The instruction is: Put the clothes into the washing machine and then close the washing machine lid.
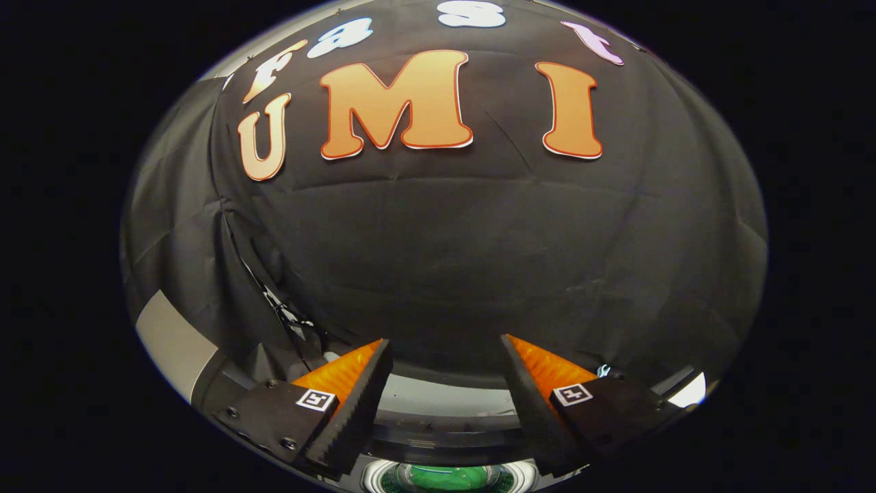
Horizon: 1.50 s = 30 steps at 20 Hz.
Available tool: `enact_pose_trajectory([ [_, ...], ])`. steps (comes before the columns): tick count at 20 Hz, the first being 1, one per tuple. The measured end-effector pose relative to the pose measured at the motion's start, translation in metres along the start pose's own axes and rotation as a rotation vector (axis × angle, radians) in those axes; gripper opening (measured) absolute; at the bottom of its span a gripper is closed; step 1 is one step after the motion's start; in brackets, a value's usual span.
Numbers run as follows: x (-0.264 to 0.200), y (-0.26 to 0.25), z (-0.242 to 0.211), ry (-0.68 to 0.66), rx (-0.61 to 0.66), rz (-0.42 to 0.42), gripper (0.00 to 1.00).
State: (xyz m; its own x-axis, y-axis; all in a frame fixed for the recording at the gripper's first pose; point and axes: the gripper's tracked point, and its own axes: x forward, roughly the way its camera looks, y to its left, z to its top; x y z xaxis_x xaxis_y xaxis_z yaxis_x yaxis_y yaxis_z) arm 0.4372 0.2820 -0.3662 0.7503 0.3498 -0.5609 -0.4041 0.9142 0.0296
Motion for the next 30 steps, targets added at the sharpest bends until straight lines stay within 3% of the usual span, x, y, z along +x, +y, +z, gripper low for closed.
enact_pose_trajectory([
  [10, -0.043, 0.003, -0.014, -0.067, -0.004, -0.028, 1.0],
  [16, -0.073, 0.007, -0.039, -0.042, 0.002, -0.035, 1.0],
  [23, -0.108, 0.011, -0.083, 0.035, 0.018, -0.046, 1.0],
  [30, -0.143, 0.015, -0.157, 0.156, 0.066, -0.052, 1.0],
])
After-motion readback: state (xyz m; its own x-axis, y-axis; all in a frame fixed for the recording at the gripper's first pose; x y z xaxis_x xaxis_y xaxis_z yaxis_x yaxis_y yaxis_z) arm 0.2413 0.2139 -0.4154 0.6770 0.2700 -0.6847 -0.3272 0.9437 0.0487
